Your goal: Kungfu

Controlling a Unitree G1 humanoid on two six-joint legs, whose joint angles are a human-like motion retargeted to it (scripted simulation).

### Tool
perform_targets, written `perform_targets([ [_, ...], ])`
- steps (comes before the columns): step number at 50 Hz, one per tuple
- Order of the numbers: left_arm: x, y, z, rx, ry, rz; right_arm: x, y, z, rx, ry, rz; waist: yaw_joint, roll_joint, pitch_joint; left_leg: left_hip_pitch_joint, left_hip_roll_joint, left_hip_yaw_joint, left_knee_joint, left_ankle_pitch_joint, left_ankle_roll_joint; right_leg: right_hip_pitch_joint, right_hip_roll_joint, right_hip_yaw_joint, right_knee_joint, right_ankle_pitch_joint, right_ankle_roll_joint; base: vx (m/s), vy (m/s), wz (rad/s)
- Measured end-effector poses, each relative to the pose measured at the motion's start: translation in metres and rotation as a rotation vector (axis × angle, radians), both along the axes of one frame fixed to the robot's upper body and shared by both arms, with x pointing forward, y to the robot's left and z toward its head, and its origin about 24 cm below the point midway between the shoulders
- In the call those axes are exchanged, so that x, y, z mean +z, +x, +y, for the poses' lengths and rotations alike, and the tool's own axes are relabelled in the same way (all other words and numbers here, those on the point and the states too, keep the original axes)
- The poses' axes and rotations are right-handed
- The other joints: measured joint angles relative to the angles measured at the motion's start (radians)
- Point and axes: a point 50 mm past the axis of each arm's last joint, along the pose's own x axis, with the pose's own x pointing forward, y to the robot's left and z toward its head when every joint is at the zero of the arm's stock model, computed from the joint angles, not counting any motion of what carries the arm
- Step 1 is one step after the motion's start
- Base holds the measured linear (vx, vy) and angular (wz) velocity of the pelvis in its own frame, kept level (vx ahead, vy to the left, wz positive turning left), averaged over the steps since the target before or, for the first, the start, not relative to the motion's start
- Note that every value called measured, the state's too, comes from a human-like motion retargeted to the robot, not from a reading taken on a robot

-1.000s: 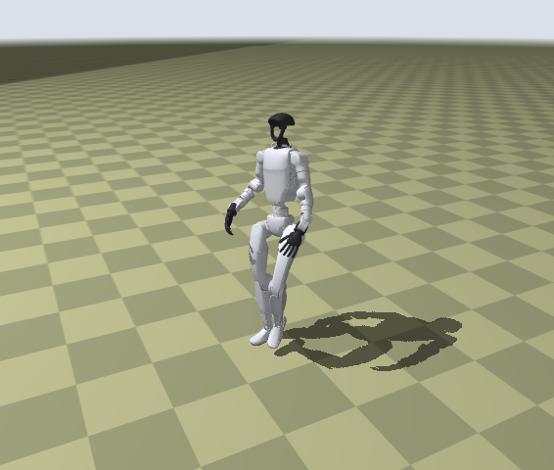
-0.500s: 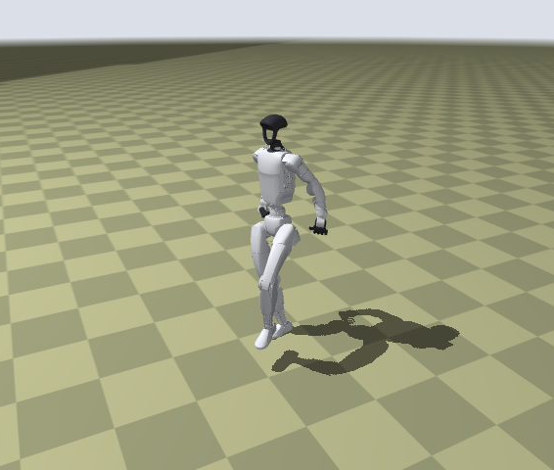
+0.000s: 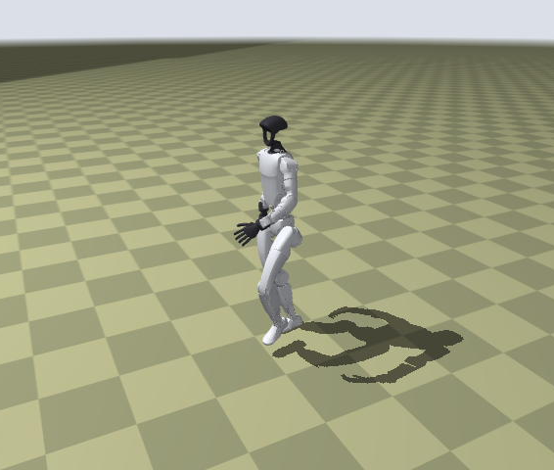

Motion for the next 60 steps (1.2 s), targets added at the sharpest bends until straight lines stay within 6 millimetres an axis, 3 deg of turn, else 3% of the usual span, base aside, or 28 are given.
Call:
perform_targets([
  [3, 0.053, 0.038, -0.048, -0.1, -0.201, -0.279, 0.005, 0.055, -0.012, -0.269, -0.031, -0.222, 0.0, 0.035, 0.02, -0.015, 0.024, -0.046, -0.22, 0.086, -0.009, 0.006, 0.008, 0.09, 0.01, -0.007, 0.002, 0.23, 0.17, -1.65],
  [7, 0.096, 0.052, -0.106, -0.211, -0.498, -0.492, 0.026, 0.152, -0.001, -0.568, 0.108, -0.571, -0.006, 0.099, 0.049, 0.006, 0.036, -0.201, -0.499, 0.21, -0.039, -0.004, 0.007, 0.229, 0.046, -0.029, -0.006, 0.28, 0.34, -2.16],
  [10, 0.106, 0.047, -0.14, -0.294, -0.723, -0.511, 0.05, 0.22, 0.033, -0.674, 0.322, -0.774, -0.003, 0.145, 0.072, 0.057, 0.014, -0.44, -0.635, 0.285, -0.022, -0.046, -0.003, 0.355, 0.109, -0.059, 0.01, 0.29, 0.49, -2.83],
  [12, 0.104, 0.039, -0.164, -0.396, -0.839, -0.463, 0.067, 0.255, 0.066, -0.663, 0.482, -0.841, 0.023, 0.175, 0.098, 0.131, 0.034, -0.574, -0.709, 0.329, -0.084, -0.11, -0.014, 0.423, 0.198, -0.1, 0.057, 0.28, 0.64, -3.47],
  [13, 0.1, 0.033, -0.176, -0.457, -0.881, -0.428, 0.075, 0.268, 0.084, -0.636, 0.561, -0.856, 0.04, 0.194, 0.115, 0.173, 0.057, -0.607, -0.744, 0.322, -0.148, -0.156, -0.02, 0.433, 0.261, -0.124, 0.087, 0.19, 0.74, -3.63],
  [15, 0.093, 0.022, -0.196, -0.597, -0.938, -0.373, 0.091, 0.289, 0.12, -0.538, 0.71, -0.859, 0.069, 0.196, 0.139, 0.194, 0.115, -0.446, -0.719, 0.078, -0.186, -0.296, -0.075, 0.41, 0.416, -0.152, 0.184, 0.07, 0.79, -3.63],
  [17, 0.078, 0.013, -0.208, -0.685, -0.976, -0.319, 0.101, 0.295, 0.161, -0.388, 0.833, -0.81, 0.085, 0.161, 0.169, 0.154, 0.16, -0.273, -0.598, -0.198, -0.147, -0.463, -0.148, 0.305, 0.571, -0.135, 0.241, 0.0, 0.76, -3.23],
  [20, 0.044, 0.003, -0.228, -0.652, -1.04, -0.175, 0.103, 0.285, 0.209, -0.157, 0.937, -0.693, -0.02, 0.227, 0.225, -0.011, 0.183, -0.273, -0.35, -0.356, -0.1, -0.606, -0.299, -0.115, 0.706, -0.132, 0.144, -0.08, 0.74, -1.02],
  [22, 0.016, -0.007, -0.242, -0.612, -1.103, 0.007, 0.09, 0.273, 0.22, -0.076, 0.926, -0.564, -0.005, 0.248, 0.268, -0.088, 0.213, -0.266, -0.251, -0.406, -0.095, -0.651, -0.303, -0.137, 0.719, -0.165, 0.113, -0.22, 0.44, -0.84],
  [24, -0.004, -0.02, -0.253, -0.552, -1.179, 0.12, 0.074, 0.258, 0.222, -0.12, 0.919, -0.436, 0.019, 0.253, 0.264, -0.144, 0.222, -0.258, -0.168, -0.455, -0.084, -0.687, -0.293, -0.072, 0.697, -0.172, 0.175, 0.07, 0.35, -0.61],
  [27, -0.006, -0.022, -0.254, -0.484, -1.242, 0.12, 0.061, 0.248, 0.215, -0.288, 0.903, -0.401, 0.048, 0.235, 0.241, -0.181, 0.206, -0.21, -0.119, -0.481, -0.046, -0.722, -0.315, -0.027, 0.646, -0.123, 0.199, 0.1, 0.44, -0.55],
  [30, -0.002, -0.022, -0.259, -0.527, -1.209, 0.123, 0.061, 0.258, 0.202, -0.287, 0.79, -0.504, 0.049, 0.241, 0.221, -0.15, 0.194, -0.204, -0.149, -0.473, -0.031, -0.646, -0.303, -0.026, 0.515, -0.056, 0.22, 0.09, 0.42, -0.07],
  [32, 0.005, -0.012, -0.25, -0.554, -1.179, 0.117, 0.074, 0.274, 0.19, -0.133, 0.715, -0.665, 0.037, 0.23, 0.202, -0.108, 0.171, -0.198, -0.19, -0.451, -0.02, -0.553, -0.293, 0.001, 0.391, 0.022, 0.234, 0.19, 0.26, 0.38],
  [36, 0.024, 0.014, -0.223, -0.555, -1.177, 0.069, 0.131, 0.32, 0.164, 0.313, 0.539, -1.043, 0.015, 0.176, 0.169, 0.048, 0.111, -0.161, -0.342, -0.403, 0.008, -0.393, -0.315, 0.028, 0.215, 0.337, 0.262, 0.22, 0.28, 0.29],
  [38, 0.03, 0.021, -0.206, -0.561, -1.17, 0.045, 0.17, 0.348, 0.143, 0.479, 0.396, -1.205, -0.013, 0.164, 0.149, 0.145, 0.072, -0.155, -0.451, -0.367, 0.031, -0.344, -0.331, -0.006, 0.176, 0.551, 0.3, 0.18, 0.44, 0.31],
  [40, 0.028, 0.021, -0.188, -0.564, -1.112, 0.018, 0.217, 0.377, 0.125, 0.543, 0.25, -1.361, -0.042, 0.178, 0.128, 0.243, 0.064, -0.157, -0.586, -0.31, 0.042, -0.34, -0.328, -0.121, 0.214, 0.677, 0.287, 0.21, 0.39, -0.08],
  [42, 0.018, 0.015, -0.169, -0.535, -0.994, -0.005, 0.281, 0.401, 0.12, 0.523, 0.195, -1.559, -0.045, 0.205, 0.113, 0.335, 0.098, -0.132, -0.716, -0.256, 0.033, -0.39, -0.301, -0.288, 0.396, 0.58, 0.314, 0.22, 0.25, -0.75],
  [44, 0.001, 0.008, -0.16, -0.491, -0.863, 0.015, 0.358, 0.408, 0.119, 0.477, 0.216, -1.807, -0.045, 0.227, 0.099, 0.4, 0.133, -0.116, -0.817, -0.211, 0.022, -0.475, -0.257, -0.376, 0.676, 0.448, 0.341, 0.15, 0.11, -0.69],
  [46, -0.029, -0.007, -0.159, -0.435, -0.74, 0.113, 0.438, 0.394, 0.113, 0.478, 0.232, -2.073, -0.052, 0.251, 0.073, 0.425, 0.171, -0.107, -0.883, -0.176, 0.014, -0.571, -0.21, -0.451, 0.962, 0.316, 0.342, 0.17, -0.04, -0.11],
  [48, -0.065, -0.032, -0.164, -0.384, -0.637, 0.279, 0.505, 0.363, 0.103, 0.542, 0.177, -2.305, -0.074, 0.277, 0.037, 0.422, 0.203, -0.103, -0.92, -0.154, 0.01, -0.651, -0.185, -0.534, 1.207, 0.191, 0.342, 0.27, -0.22, 0.47],
  [51, -0.111, -0.083, -0.169, -0.34, -0.604, 0.587, 0.568, 0.317, 0.093, 0.617, -0.014, -2.556, -0.099, 0.299, -0.008, 0.403, 0.247, -0.095, -0.94, -0.14, 0.019, -0.759, -0.12, -0.613, 1.46, 0.047, 0.342, 0.21, -0.23, 0.31],
  [53, -0.128, -0.112, -0.174, -0.293, -0.672, 0.751, 0.596, 0.292, 0.091, 0.595, -0.109, -2.712, -0.118, 0.304, -0.022, 0.397, 0.264, -0.085, -0.94, -0.141, 0.028, -0.826, -0.078, -0.641, 1.57, -0.017, 0.342, 0.12, -0.13, 0.05],
  [55, -0.135, -0.129, -0.178, -0.23, -0.753, 0.826, 0.614, 0.271, 0.092, 0.518, -0.147, -2.867, -0.132, 0.3, -0.032, 0.397, 0.27, -0.079, -0.935, -0.143, 0.035, -0.886, -0.042, -0.647, 1.633, -0.058, 0.342, 0.08, -0.11, -0.01],
  [60, -0.139, -0.135, -0.174, -0.172, -0.756, 0.829, 0.615, 0.258, 0.091, 0.264, -0.112, -3.076, -0.139, 0.278, -0.054, 0.423, 0.259, -0.082, -0.923, -0.156, 0.053, -0.943, 0.009, -0.615, 1.624, -0.11, 0.342, 0.09, -0.08, 0.18],
])
